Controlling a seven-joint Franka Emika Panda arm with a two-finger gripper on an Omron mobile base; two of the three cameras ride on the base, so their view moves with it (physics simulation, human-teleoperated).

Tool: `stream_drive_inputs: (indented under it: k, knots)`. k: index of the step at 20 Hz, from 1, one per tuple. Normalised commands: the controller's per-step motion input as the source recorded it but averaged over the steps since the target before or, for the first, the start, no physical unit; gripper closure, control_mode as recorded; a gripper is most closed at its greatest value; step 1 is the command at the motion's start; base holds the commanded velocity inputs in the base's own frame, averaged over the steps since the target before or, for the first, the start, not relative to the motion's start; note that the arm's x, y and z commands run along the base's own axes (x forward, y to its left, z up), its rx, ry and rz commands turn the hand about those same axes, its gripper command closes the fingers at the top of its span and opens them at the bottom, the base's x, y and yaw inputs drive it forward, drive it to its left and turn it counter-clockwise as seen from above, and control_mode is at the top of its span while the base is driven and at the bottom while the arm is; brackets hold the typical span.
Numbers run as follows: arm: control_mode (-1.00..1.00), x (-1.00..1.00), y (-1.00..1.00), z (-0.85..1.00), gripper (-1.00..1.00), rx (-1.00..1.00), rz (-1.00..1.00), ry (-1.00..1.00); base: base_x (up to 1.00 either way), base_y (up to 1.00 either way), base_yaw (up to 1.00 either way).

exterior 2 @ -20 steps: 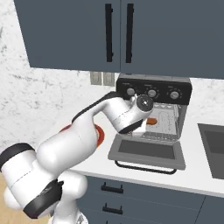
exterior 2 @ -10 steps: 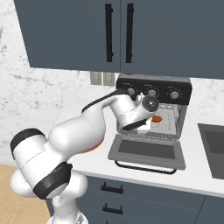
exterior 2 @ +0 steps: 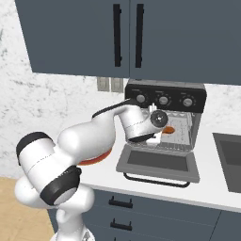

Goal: Pick up the kebab skewer and baguette bread, and place them inside the toaster oven. Close the toaster oven door and start by setting the timer.

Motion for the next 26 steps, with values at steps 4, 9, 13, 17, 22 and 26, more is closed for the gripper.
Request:
stream_drive_inputs:
  k: [4, 9, 13, 17, 22, 26]
  knots:
    - [-1.0, 0.0, -0.02, -0.17, 1.0, 0.0, -0.06, -0.04, 0.0, 0.0, 0.0]
    - [-1.0, 0.0, 0.0, -0.1, 1.0, 0.0, -0.06, -0.04, 0.0, 0.0, 0.0]
    - [-1.0, 0.0, 0.0, -0.11, 1.0, 0.0, -0.06, -0.07, 0.0, 0.0, 0.0]
    - [-1.0, -0.03, 0.0, -0.2, -1.0, 0.0, -0.04, -0.07, 0.0, 0.0, 0.0]
    - [-1.0, 0.0, -0.01, -0.14, -1.0, 0.0, -0.03, -0.02, 0.0, 0.0, 0.0]
    - [-1.0, -0.03, -0.04, -0.08, -1.0, 0.0, -0.02, 0.0, 0.0, 0.0, 0.0]
